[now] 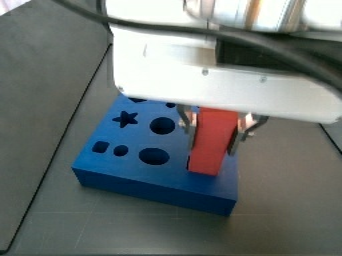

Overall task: Pick up the rectangle object. Move up. Place the rectangle object on the fixture. Regrasp the rectangle object. Move to above the board. Insert the rectangle object.
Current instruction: Insert the rectangle object.

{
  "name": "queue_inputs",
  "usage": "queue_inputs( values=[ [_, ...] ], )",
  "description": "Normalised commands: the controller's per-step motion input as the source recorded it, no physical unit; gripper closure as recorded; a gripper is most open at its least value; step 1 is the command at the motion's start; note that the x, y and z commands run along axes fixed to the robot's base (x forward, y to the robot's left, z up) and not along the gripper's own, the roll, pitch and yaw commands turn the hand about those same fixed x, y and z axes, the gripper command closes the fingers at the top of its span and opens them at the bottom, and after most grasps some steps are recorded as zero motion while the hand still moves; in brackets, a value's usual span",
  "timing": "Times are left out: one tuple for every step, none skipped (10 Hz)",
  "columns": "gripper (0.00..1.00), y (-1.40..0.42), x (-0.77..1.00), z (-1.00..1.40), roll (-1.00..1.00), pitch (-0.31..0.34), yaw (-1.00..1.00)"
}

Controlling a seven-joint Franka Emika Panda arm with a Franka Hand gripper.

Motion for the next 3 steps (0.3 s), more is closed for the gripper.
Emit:
queue_inputs(
  values=[
    [1.0, 0.0, 0.0, 0.0, -0.01, 0.0, 0.0],
    [0.0, 0.0, 0.0, 0.0, 0.0, 0.0, 0.0],
    [0.0, 0.0, 0.0, 0.0, 0.0, 0.0, 0.0]
  ],
)
